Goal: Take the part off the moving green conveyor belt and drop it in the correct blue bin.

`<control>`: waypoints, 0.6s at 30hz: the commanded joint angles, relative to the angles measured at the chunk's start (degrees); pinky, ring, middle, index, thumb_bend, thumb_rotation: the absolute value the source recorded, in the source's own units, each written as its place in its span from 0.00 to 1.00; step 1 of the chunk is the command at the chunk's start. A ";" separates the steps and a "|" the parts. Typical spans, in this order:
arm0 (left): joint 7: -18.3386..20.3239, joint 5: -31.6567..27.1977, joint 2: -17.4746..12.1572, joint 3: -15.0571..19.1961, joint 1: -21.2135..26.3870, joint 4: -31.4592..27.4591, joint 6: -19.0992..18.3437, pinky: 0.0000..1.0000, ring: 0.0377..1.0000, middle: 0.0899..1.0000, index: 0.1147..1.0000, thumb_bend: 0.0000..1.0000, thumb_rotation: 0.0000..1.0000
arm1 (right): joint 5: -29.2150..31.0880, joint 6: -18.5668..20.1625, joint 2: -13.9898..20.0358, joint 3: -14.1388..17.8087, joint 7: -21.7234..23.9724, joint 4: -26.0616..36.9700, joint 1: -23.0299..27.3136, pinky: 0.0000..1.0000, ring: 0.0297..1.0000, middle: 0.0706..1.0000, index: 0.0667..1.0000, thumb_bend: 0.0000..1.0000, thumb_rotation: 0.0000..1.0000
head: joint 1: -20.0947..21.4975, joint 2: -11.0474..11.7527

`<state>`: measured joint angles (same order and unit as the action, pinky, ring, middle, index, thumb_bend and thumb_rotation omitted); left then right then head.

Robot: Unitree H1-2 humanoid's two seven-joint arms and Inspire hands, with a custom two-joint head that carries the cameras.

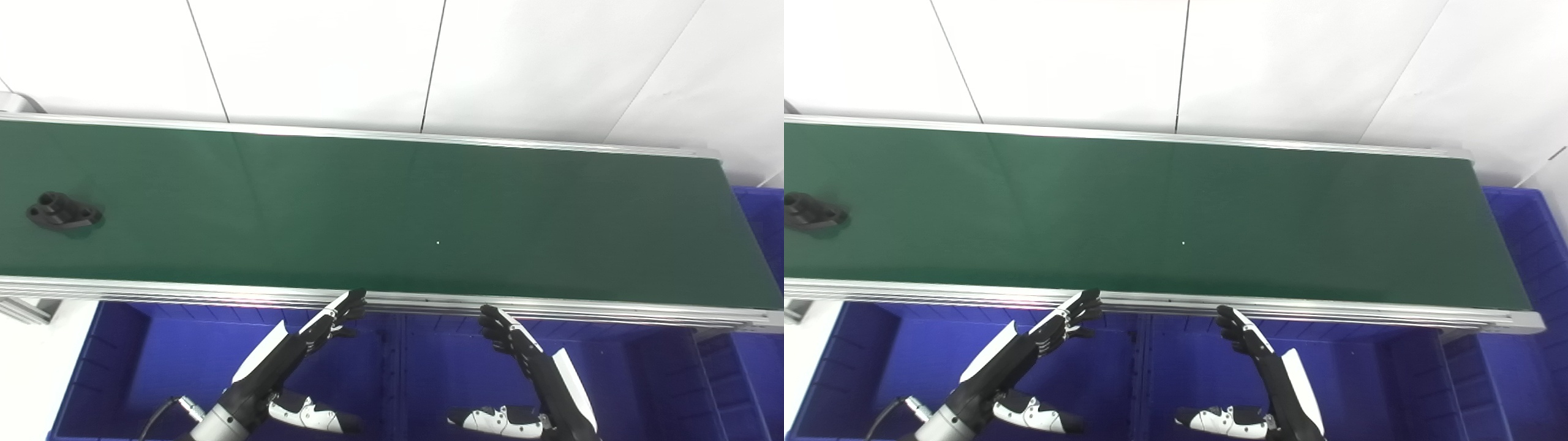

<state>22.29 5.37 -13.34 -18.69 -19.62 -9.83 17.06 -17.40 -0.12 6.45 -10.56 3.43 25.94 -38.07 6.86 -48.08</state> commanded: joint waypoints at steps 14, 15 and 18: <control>-1.89 1.66 0.28 -0.48 0.53 0.72 2.54 0.77 0.87 0.93 0.96 0.75 0.35 | 0.65 -4.23 -0.04 0.05 -1.32 1.37 -1.02 0.85 0.85 0.85 0.88 0.87 0.20 | 0.69 -0.09; -1.86 1.60 0.23 -0.43 0.52 0.64 2.26 0.78 0.88 0.93 0.96 0.75 0.35 | 0.34 -4.08 -0.06 -0.04 -1.41 1.44 -1.02 0.84 0.85 0.84 0.88 0.87 0.20 | 0.77 -0.10; -1.67 1.01 0.07 -0.30 0.51 0.68 1.91 0.80 0.90 0.94 0.96 0.75 0.34 | 0.13 -4.08 -0.14 -0.31 -1.68 1.52 -1.04 0.84 0.84 0.84 0.88 0.87 0.21 | 0.96 -0.06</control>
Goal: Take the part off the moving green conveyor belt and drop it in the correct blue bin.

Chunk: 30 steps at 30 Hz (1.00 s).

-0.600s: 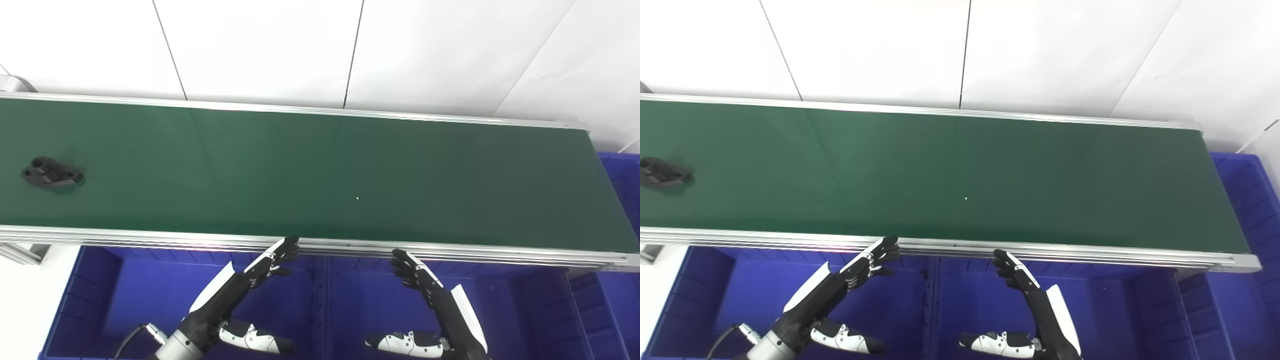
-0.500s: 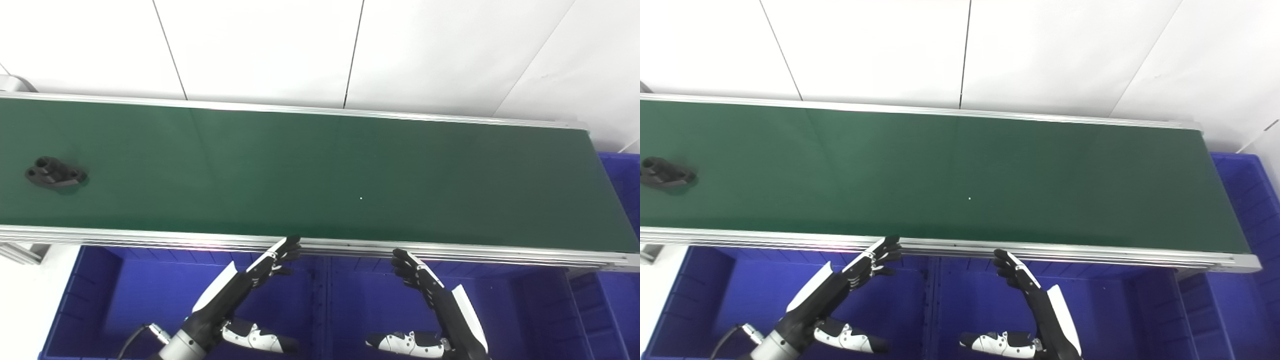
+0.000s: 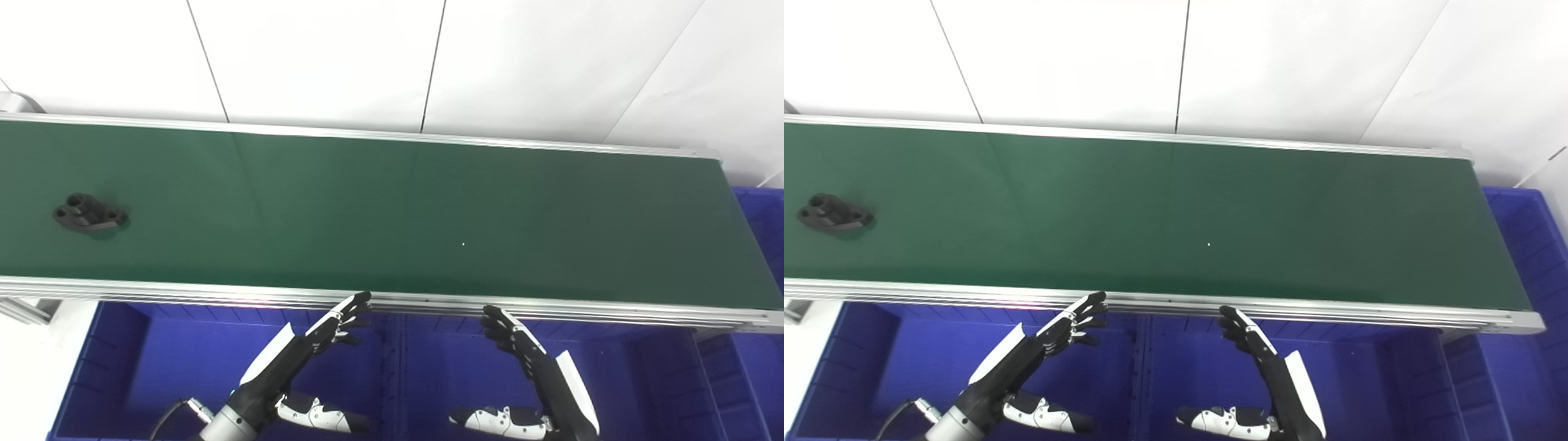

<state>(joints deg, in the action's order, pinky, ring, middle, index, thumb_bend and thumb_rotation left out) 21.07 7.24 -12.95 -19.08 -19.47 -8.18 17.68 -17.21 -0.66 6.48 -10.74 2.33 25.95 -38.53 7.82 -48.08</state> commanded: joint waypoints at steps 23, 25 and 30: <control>-0.49 -2.76 -1.55 1.01 0.16 -1.35 0.55 0.81 0.89 0.93 0.94 0.75 0.31 | -1.51 -4.37 -0.34 -1.49 -1.76 0.98 -0.74 0.81 0.84 0.85 0.87 0.86 0.19 | 1.29 -0.02; -0.29 -3.22 -1.57 0.98 0.05 -1.65 0.04 0.82 0.90 0.94 0.94 0.75 0.30 | -1.62 -4.58 -0.28 -1.48 -1.86 0.88 -0.73 0.81 0.83 0.85 0.87 0.86 0.19 | 1.29 -0.02; -0.08 -3.09 -1.75 0.91 -0.03 -2.14 -0.74 0.80 0.89 0.94 0.94 0.75 0.30 | -1.71 -5.23 -0.09 -1.53 -1.98 0.53 -0.65 0.81 0.84 0.85 0.87 0.85 0.19 | 1.29 -0.02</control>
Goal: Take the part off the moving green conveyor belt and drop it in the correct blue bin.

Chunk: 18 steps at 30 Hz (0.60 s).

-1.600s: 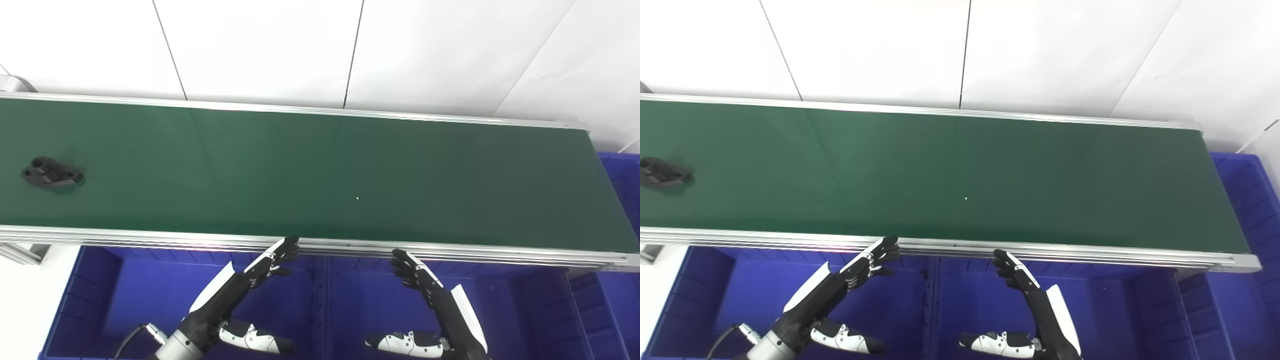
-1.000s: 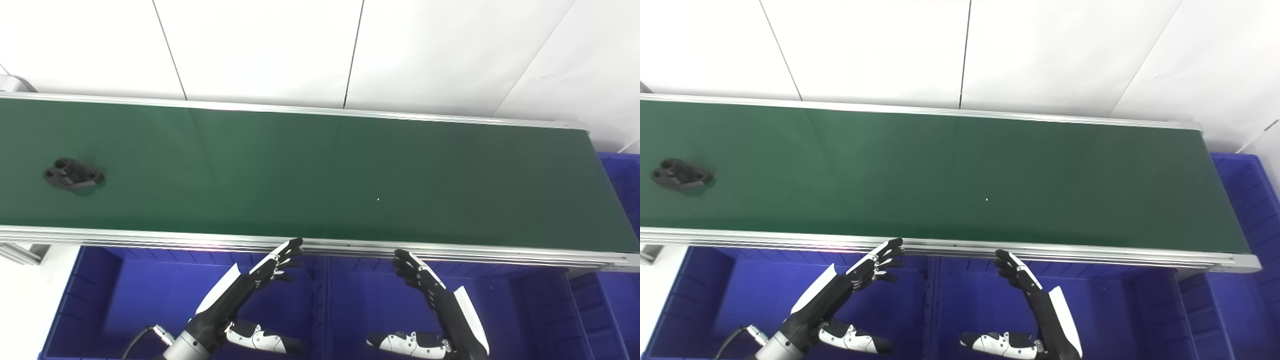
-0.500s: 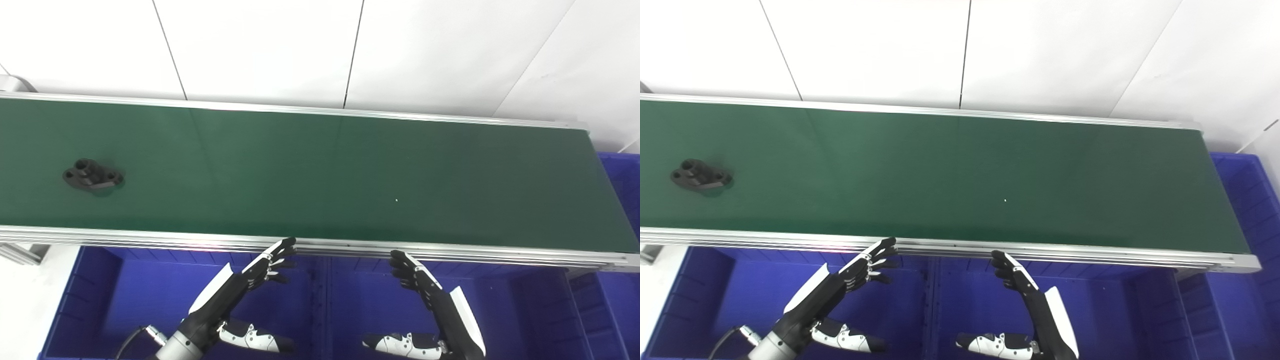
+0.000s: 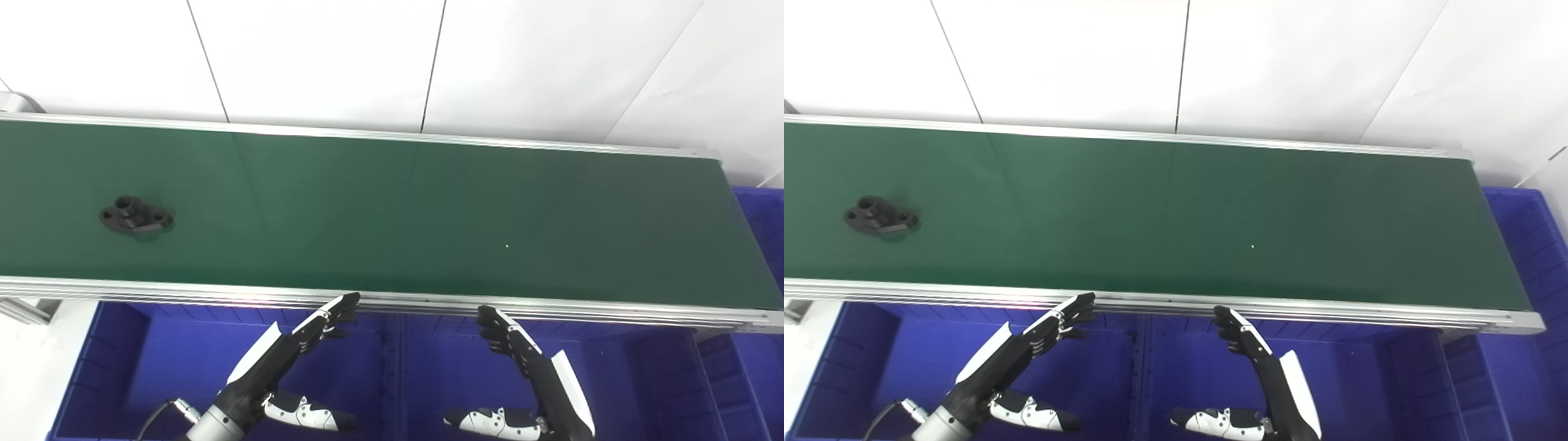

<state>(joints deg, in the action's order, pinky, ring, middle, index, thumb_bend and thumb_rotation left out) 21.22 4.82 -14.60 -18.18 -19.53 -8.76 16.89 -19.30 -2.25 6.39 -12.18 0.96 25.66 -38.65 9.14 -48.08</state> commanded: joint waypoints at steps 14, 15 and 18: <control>-0.14 -0.42 -0.20 -0.06 0.47 -1.21 0.69 0.81 0.89 0.93 0.94 0.75 0.31 | -0.03 -2.95 -0.10 -0.25 -0.43 1.18 -0.49 0.81 0.83 0.85 0.87 0.85 0.19 | -0.01 0.18; -0.12 -0.53 -0.19 -0.06 0.49 -1.17 0.73 0.81 0.89 0.93 0.94 0.75 0.30 | 0.14 -2.82 -0.11 -0.26 -0.37 1.26 -0.52 0.81 0.83 0.85 0.87 0.85 0.19 | -0.01 0.18; -0.06 -0.71 -0.12 -0.12 0.44 -1.14 0.44 0.81 0.89 0.93 0.94 0.75 0.29 | 0.02 -3.28 0.04 -0.23 -0.54 0.98 -0.54 0.80 0.83 0.85 0.87 0.86 0.20 | -0.92 0.44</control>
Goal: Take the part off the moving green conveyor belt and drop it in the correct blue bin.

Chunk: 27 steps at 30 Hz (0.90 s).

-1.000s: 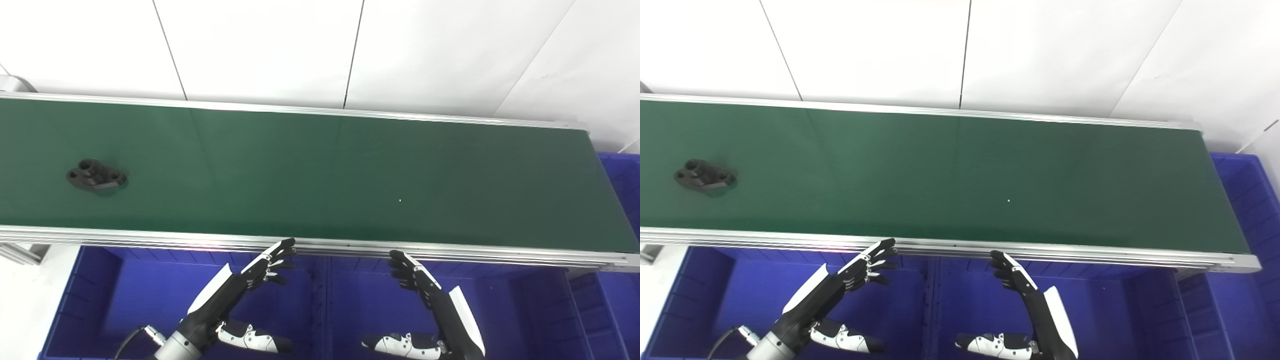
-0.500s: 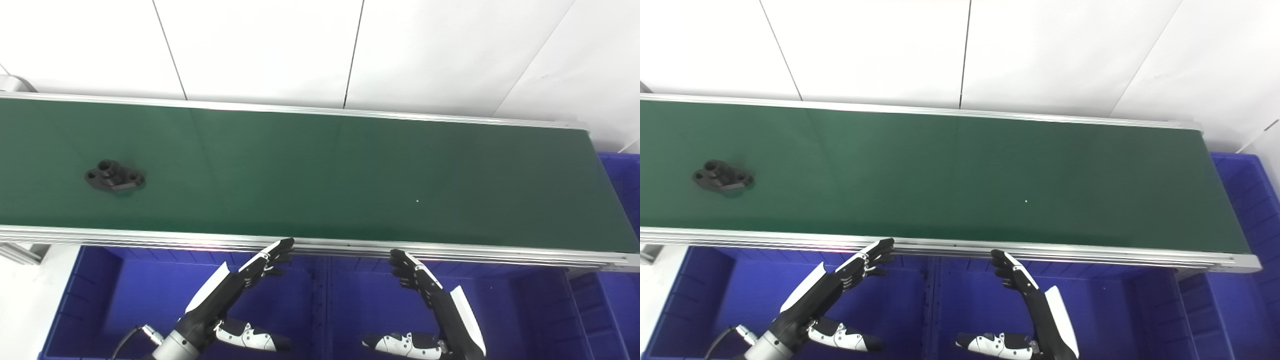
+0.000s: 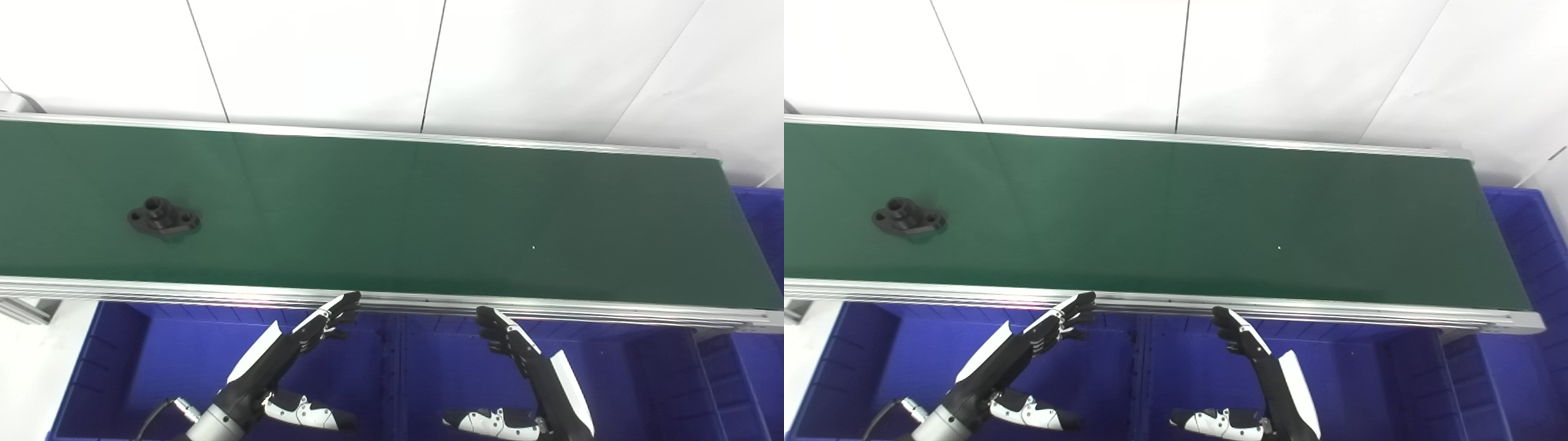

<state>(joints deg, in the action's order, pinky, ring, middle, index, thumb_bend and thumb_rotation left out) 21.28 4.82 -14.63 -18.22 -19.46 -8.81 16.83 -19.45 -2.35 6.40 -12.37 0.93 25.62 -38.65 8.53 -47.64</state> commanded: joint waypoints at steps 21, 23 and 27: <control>-2.51 2.68 3.01 -2.15 0.48 4.79 6.30 0.81 0.87 0.90 0.90 0.80 0.25 | 1.16 -3.61 1.45 2.16 -0.43 -1.50 -1.25 0.89 0.88 0.87 0.89 0.85 0.13 | -15.71 9.42; -2.50 2.37 3.03 -2.15 0.50 5.06 6.73 0.80 0.86 0.89 0.90 0.81 0.23 | 1.33 -4.43 1.42 2.15 -0.60 -1.90 -1.27 0.89 0.86 0.86 0.88 0.85 0.10 | -15.38 9.61; -2.67 2.79 2.95 -2.06 0.72 5.67 7.91 0.79 0.85 0.89 0.90 0.81 0.24 | 1.07 -5.13 1.34 2.10 -0.82 -2.37 -1.25 0.88 0.86 0.85 0.88 0.85 0.09 | -14.91 9.79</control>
<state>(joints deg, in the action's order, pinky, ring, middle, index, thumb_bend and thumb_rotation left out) 19.29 7.98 -11.60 -20.24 -19.25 -2.69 22.35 -18.58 -4.69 7.92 -10.43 0.81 22.45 -39.24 -6.33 -37.88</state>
